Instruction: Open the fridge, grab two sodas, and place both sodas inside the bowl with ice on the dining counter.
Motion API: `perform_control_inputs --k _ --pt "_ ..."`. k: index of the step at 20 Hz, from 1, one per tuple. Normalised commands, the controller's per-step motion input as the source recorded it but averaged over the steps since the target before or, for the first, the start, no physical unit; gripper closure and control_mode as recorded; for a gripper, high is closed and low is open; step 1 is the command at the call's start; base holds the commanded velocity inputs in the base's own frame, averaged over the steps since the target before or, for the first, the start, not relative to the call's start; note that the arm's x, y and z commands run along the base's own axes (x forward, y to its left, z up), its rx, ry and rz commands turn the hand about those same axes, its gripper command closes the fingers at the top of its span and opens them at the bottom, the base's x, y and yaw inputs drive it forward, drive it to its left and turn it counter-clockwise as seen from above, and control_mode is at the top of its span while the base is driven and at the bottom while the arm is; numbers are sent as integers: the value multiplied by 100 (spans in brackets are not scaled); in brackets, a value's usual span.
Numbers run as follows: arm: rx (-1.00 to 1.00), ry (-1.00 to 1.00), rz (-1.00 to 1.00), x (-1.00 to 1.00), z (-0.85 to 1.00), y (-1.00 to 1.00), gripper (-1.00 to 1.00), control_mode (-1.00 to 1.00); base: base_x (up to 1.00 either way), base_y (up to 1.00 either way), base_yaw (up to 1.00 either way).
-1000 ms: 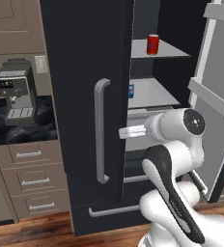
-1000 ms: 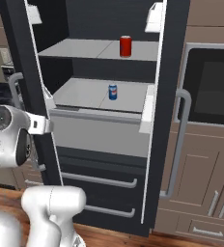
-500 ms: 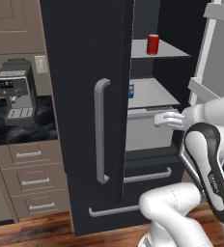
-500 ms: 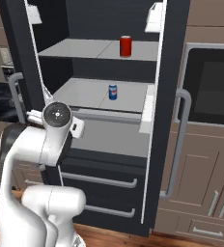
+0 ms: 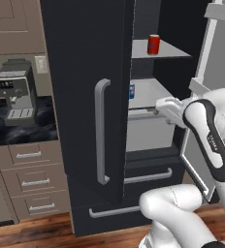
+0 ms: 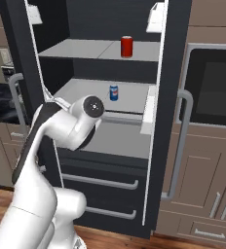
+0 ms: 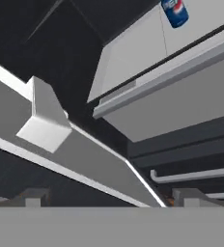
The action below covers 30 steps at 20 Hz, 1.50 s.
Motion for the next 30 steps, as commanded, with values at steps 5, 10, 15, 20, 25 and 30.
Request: perform_control_inputs --k 5,10,15,20,25,30 --pt "19 12 -2 76 0 21 -100 -100 0 0 0" --pt "12 12 -1 56 -7 46 -100 -100 0 0 0" --pt "7 10 0 34 -21 58 -100 -100 0 0 0" --pt "7 7 0 12 -20 49 -100 -100 0 0 0" --pt "7 0 2 -26 -10 42 -100 -100 0 0 0" --pt "4 0 3 -43 -13 47 -100 -100 0 0 0"
